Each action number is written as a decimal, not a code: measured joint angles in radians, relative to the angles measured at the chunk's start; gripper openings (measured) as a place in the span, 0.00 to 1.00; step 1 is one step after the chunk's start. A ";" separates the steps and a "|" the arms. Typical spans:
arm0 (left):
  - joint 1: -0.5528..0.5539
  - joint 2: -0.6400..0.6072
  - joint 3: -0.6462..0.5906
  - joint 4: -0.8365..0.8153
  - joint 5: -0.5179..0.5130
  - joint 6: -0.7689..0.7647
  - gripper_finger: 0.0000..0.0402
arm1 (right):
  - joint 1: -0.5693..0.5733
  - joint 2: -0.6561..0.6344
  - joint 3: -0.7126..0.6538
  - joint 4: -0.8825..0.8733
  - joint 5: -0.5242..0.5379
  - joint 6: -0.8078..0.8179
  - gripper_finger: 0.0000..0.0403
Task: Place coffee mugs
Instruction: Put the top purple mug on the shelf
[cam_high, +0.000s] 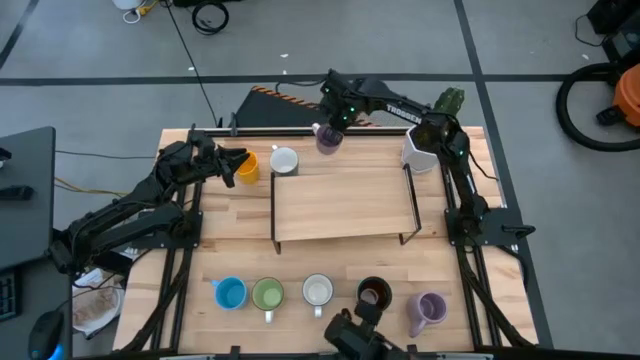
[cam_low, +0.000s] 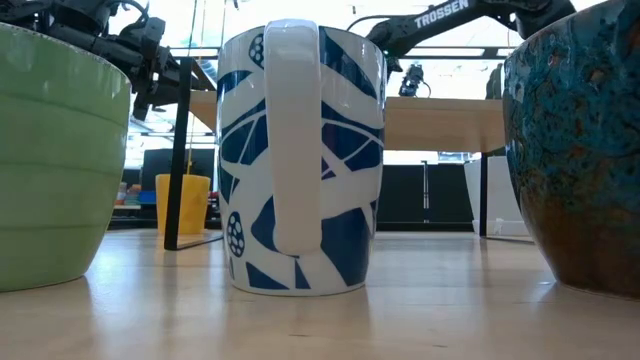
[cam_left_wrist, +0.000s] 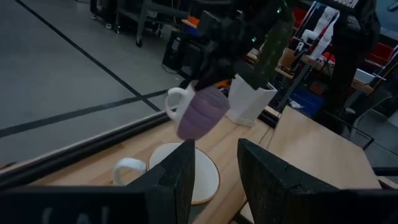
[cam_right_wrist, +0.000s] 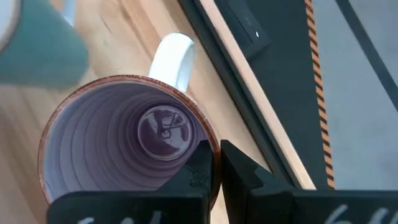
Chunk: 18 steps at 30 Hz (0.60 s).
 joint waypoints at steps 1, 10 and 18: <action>0.000 0.000 0.000 0.000 0.000 0.000 0.32 | -0.005 -0.006 0.001 -0.023 -0.004 -0.007 0.05; 0.000 0.000 0.000 0.039 -0.051 0.000 0.32 | 0.020 -0.019 0.223 -0.351 0.025 0.058 0.05; 0.000 0.000 0.000 0.087 -0.106 0.046 0.32 | 0.069 -0.114 0.229 -0.489 0.079 0.147 0.05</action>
